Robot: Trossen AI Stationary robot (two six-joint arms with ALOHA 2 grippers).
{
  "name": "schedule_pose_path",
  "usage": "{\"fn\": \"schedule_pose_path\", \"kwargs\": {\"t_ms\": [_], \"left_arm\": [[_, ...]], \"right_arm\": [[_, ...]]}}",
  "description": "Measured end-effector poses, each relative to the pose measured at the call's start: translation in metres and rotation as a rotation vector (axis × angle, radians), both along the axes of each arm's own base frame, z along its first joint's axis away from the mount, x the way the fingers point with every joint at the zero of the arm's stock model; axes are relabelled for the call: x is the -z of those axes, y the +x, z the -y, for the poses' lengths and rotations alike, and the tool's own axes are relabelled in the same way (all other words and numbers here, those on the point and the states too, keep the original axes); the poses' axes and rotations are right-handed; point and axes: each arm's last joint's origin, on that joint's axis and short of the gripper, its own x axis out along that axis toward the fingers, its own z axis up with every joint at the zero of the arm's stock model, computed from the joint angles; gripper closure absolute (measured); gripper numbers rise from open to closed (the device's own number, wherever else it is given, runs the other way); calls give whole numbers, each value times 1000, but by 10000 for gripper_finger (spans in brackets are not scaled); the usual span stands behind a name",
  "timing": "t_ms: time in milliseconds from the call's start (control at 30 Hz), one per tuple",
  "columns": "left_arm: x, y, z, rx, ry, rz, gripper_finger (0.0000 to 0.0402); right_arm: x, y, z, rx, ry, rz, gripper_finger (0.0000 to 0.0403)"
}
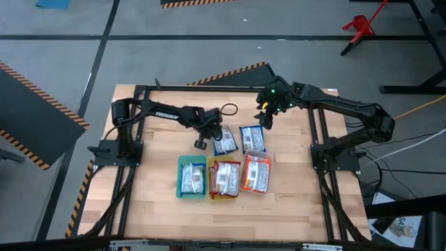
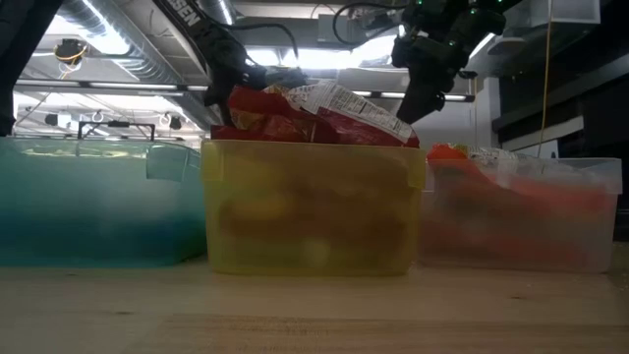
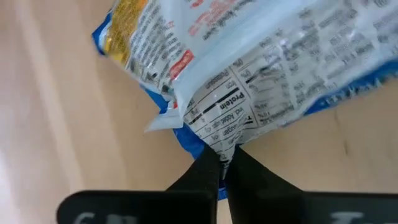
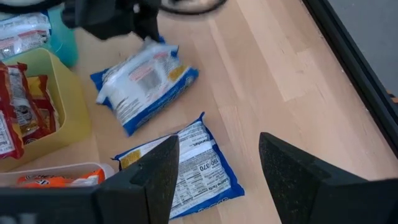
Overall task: Sort Maruchan noodles
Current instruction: Put the left blue noodle pack into the green bin
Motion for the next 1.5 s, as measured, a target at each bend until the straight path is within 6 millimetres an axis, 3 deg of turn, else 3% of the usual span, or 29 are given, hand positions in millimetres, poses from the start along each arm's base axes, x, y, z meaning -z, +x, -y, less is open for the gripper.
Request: {"fn": "schedule_pose_path", "kwargs": {"t_ms": [167, 800, 1033, 1200, 1500], "left_arm": [[-16, -6, -1, -34, 53, 8, 399], [-114, -49, 9, -149, 198, 193, 401], [-152, -87, 34, -157, 147, 233, 401], [-167, -109, 61, -118, -11, 253, 401], [-173, -116, 113, -15, -125, 262, 401]], "right_arm": [[1, -1, 0, -15, -9, -10, 194], [2, -2, -1, -25, -17, -37, 194], [2, -3, -1, -25, -16, -40, 194], [2, -2, -1, -25, -18, -37, 194], [2, -2, -1, -17, -22, -38, 194]]}}
